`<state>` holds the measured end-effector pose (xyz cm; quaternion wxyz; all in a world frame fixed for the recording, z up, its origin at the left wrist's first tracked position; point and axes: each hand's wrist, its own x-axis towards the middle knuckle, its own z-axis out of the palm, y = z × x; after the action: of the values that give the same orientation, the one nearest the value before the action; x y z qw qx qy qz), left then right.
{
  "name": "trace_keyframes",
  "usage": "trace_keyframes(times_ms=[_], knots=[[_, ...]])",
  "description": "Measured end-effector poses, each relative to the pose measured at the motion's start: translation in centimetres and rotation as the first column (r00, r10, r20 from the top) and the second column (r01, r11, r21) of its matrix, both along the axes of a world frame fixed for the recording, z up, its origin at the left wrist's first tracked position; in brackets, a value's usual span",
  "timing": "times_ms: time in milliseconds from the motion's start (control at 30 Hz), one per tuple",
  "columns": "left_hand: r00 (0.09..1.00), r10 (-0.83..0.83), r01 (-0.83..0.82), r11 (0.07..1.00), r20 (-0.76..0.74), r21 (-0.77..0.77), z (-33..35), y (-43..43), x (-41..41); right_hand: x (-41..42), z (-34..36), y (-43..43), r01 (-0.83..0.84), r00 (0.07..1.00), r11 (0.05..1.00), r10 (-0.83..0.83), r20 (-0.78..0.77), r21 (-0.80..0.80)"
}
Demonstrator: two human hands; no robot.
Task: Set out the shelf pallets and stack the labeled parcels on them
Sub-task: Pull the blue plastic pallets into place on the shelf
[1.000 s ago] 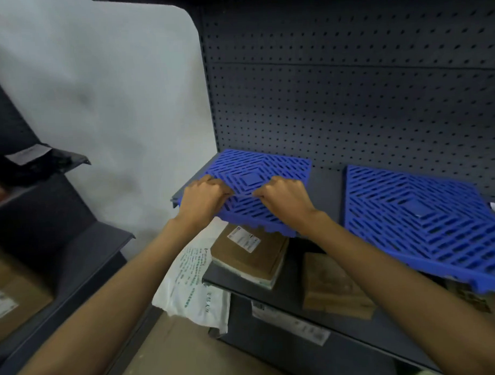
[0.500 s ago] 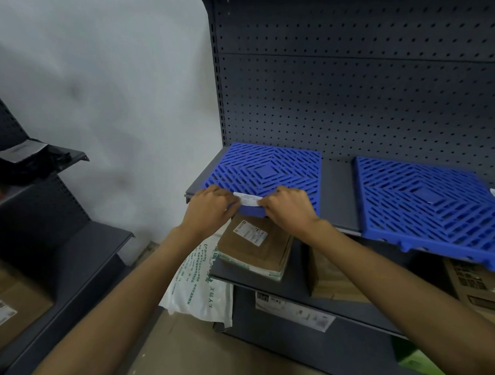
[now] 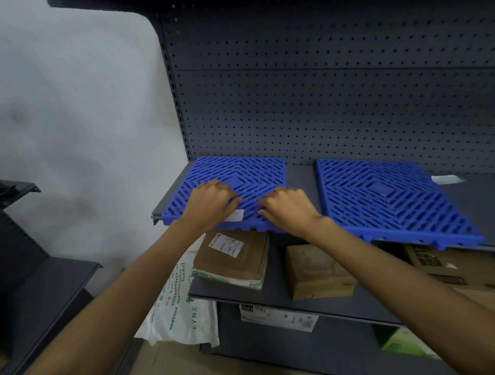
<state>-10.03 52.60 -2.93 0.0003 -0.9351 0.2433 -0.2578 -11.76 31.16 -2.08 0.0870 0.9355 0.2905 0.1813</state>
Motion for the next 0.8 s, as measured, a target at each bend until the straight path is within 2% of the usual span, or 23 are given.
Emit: trace_keyframes(times_ms=[200, 467, 800], knots=[[0.994, -0.11, 0.109, 0.993, 0.015, 0.036, 1.2, -6.8, 2.5, 0.5, 1.3, -8.7, 0.203, 0.979, 0.978, -0.204, -0.008, -0.044], [0.974, -0.223, 0.225, 0.972, -0.041, 0.059, 2.4, -19.3, 5.4, 0.2, 1.9, -22.8, 0.386, 0.922, 0.922, -0.386, -0.001, 0.007], [0.96, -0.264, 0.267, 0.963, -0.097, 0.026, 2.6, -39.0, 9.3, 2.2, 2.8, -41.0, 0.504, 0.86, 0.863, -0.504, -0.086, -0.015]])
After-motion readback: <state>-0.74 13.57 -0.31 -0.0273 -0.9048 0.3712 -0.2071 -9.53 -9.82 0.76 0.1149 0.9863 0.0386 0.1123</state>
